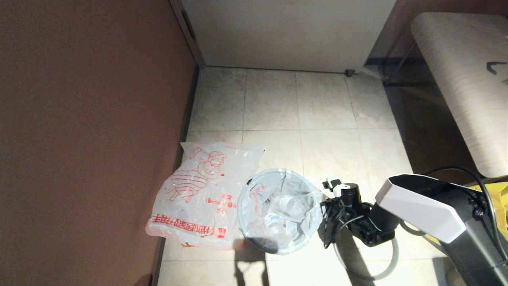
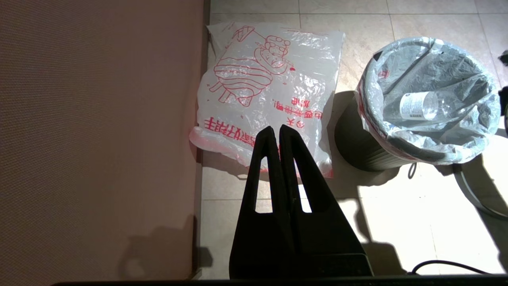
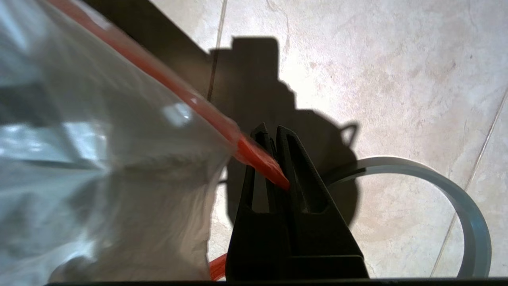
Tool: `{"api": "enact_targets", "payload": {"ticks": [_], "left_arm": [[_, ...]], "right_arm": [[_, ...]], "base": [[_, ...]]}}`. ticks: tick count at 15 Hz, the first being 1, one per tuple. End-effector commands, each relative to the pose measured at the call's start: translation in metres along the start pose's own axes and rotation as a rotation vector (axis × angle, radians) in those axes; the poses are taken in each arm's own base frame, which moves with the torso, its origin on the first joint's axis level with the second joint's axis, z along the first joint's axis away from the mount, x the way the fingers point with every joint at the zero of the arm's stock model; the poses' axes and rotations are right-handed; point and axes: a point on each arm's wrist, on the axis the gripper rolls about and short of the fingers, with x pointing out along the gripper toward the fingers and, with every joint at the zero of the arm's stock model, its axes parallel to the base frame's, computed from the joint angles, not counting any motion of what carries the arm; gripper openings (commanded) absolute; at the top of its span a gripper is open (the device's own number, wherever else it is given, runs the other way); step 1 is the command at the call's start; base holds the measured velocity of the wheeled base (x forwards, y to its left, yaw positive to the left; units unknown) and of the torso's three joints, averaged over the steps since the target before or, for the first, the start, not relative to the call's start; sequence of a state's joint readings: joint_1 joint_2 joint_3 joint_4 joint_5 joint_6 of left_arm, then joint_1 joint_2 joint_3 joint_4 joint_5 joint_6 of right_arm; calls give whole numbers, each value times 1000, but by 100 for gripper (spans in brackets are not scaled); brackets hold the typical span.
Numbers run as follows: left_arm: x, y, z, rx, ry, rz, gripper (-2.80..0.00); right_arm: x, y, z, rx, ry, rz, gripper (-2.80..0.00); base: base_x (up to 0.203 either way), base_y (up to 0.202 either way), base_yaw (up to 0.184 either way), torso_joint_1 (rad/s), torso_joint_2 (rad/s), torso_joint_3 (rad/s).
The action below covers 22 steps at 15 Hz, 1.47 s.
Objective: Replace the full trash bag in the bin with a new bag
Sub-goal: Place the trash bag on the floor
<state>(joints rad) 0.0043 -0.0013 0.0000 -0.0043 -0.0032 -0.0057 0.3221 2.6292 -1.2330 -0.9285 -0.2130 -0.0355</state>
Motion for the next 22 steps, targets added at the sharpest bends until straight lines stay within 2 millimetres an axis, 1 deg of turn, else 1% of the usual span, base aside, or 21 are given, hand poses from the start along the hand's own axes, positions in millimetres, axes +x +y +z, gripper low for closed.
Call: {"api": "enact_targets", "payload": {"ticks": [1, 2, 3, 5, 6, 8, 11, 13, 18, 20, 22], "left_arm": [[0, 0, 0, 0, -1, 0, -280], [0, 0, 0, 0, -1, 0, -280], [0, 0, 0, 0, -1, 0, -280], [0, 0, 0, 0, -1, 0, -280], [0, 0, 0, 0, -1, 0, -280], [0, 0, 0, 0, -1, -1, -280], [0, 0, 0, 0, -1, 0, -280], [0, 0, 0, 0, -1, 0, -280], [0, 0, 0, 0, -1, 0, -280], [0, 0, 0, 0, -1, 0, -280], [0, 0, 0, 0, 0, 0, -280]], "right_arm": [[-11, -7, 20, 14, -39, 2, -280], [-19, -9, 23, 16, -34, 3, -280], [-27, -9, 22, 11, -18, 8, -280], [-47, -5, 21, -2, 11, 23, -280], [-62, -4, 26, -4, 14, 28, -280], [-83, -4, 39, 19, -8, 1, -280], [-106, -8, 54, 125, 19, -25, -280], [-117, -5, 62, 186, 45, 5, -280], [-143, 11, 82, 227, 25, 61, -280], [-145, 18, 83, 227, 25, 78, -280], [-149, 22, 89, 225, 12, 92, -280]], "base": [[0, 0, 0, 0, 0, 0], [0, 0, 0, 0, 0, 0], [0, 0, 0, 0, 0, 0], [0, 0, 0, 0, 0, 0], [0, 0, 0, 0, 0, 0], [0, 0, 0, 0, 0, 0], [0, 0, 0, 0, 0, 0], [0, 0, 0, 0, 0, 0], [0, 0, 0, 0, 0, 0], [0, 0, 0, 0, 0, 0], [0, 0, 0, 0, 0, 0]]}}
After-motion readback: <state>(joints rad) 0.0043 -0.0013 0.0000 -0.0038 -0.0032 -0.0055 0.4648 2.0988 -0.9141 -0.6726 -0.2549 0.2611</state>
